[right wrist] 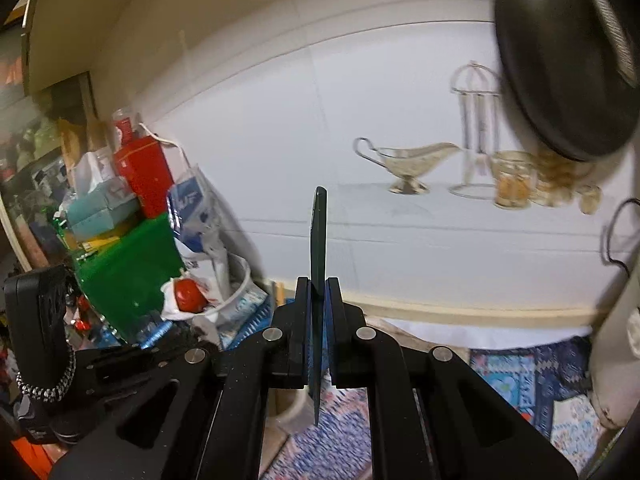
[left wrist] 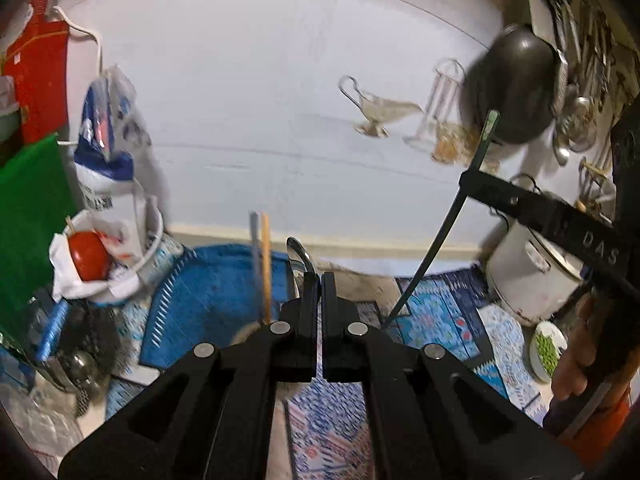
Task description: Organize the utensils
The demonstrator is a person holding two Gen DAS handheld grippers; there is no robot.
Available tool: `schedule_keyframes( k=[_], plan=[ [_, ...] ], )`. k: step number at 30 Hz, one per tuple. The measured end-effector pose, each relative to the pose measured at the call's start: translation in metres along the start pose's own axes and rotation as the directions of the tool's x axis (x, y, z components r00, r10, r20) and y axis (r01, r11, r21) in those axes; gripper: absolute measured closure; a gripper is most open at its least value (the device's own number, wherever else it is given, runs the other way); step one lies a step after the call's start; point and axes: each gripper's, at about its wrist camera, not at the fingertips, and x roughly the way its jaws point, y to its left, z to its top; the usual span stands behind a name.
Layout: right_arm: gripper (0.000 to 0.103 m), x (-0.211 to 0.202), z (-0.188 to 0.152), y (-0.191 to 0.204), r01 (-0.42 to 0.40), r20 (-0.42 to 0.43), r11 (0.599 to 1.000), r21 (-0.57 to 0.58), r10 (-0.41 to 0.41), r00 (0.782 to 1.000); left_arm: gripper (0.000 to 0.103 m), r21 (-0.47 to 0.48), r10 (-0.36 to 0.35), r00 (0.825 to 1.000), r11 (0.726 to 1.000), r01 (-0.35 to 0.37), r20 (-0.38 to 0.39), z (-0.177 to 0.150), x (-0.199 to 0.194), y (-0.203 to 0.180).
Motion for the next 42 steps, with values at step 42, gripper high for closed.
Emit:
schedule_keyframes(
  k=[42],
  plan=[
    [0.096, 0.109, -0.055, 0.023, -0.022, -0.304, 1.0, 0.021, 0.027, 0.952, 0.097, -0.06, -0.024, 0.976, 0.998, 0.011, -0.218, -0.026, 0.084, 0.057]
  ],
)
